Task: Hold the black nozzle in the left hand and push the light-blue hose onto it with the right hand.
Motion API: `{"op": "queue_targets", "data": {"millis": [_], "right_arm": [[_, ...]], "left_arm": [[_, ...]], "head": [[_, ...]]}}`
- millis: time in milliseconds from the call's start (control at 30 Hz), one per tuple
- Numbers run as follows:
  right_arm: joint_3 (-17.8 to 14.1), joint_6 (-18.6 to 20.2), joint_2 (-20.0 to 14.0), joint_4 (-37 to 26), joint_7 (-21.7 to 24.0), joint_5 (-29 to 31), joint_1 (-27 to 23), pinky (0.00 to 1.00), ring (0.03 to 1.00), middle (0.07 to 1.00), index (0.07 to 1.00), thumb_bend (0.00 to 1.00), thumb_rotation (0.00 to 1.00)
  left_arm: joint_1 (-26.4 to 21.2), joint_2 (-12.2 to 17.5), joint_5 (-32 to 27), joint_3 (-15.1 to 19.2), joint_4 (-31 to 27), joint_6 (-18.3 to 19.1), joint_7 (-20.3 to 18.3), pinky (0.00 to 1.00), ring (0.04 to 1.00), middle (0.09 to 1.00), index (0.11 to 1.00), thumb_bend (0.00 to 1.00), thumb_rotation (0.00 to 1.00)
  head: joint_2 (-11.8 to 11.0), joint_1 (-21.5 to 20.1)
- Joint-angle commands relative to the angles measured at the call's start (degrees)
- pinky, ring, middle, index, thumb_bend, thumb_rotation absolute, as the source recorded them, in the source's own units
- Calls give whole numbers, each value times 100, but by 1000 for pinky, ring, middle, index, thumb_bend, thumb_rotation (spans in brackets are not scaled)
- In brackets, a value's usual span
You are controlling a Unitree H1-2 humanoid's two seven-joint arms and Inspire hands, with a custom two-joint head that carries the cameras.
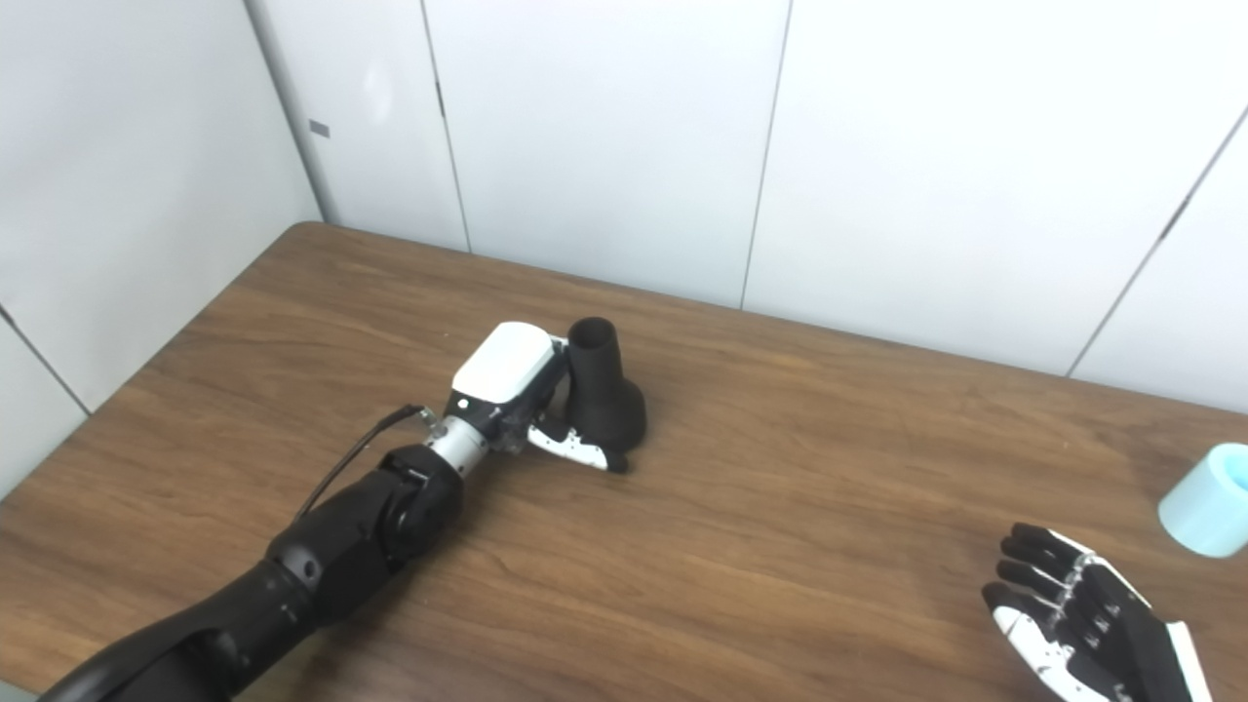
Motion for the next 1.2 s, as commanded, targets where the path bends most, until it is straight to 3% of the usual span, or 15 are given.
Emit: {"op": "queue_targets", "data": {"millis": [0, 200, 500, 800, 1167], "right_arm": [[-24, -17, 6, -246, -117, -101, -102, 629, 705, 721, 699, 217, 0], [-21, 20, 98, -242, -175, -131, -99, 632, 705, 718, 693, 226, 0], [57, -97, 263, -152, -279, -276, -133, 615, 692, 706, 683, 243, 0], [-21, -422, 593, -228, -667, -430, -202, 545, 659, 685, 651, 274, 0], [-202, -506, 774, -510, -1210, -794, -430, 573, 662, 684, 647, 288, 0]], "left_arm": [[446, -205, 298, -513, 109, -267, -626, 70, 104, 156, 483, 518, 40], [466, -220, 774, -871, 85, -519, -356, 53, 90, 146, 482, 520, 43], [650, -165, 768, -1087, -453, -819, -611, 59, 94, 151, 481, 520, 45], [999, 37, 655, -1015, -1234, -1118, -943, 62, 103, 161, 481, 520, 44], [1292, 252, 589, -843, -1494, -1664, -1061, 61, 111, 169, 483, 519, 41]], "head": [[-1, -24], [-18, -175], [-9, -604], [6, -1367], [-40, -2313]]}}
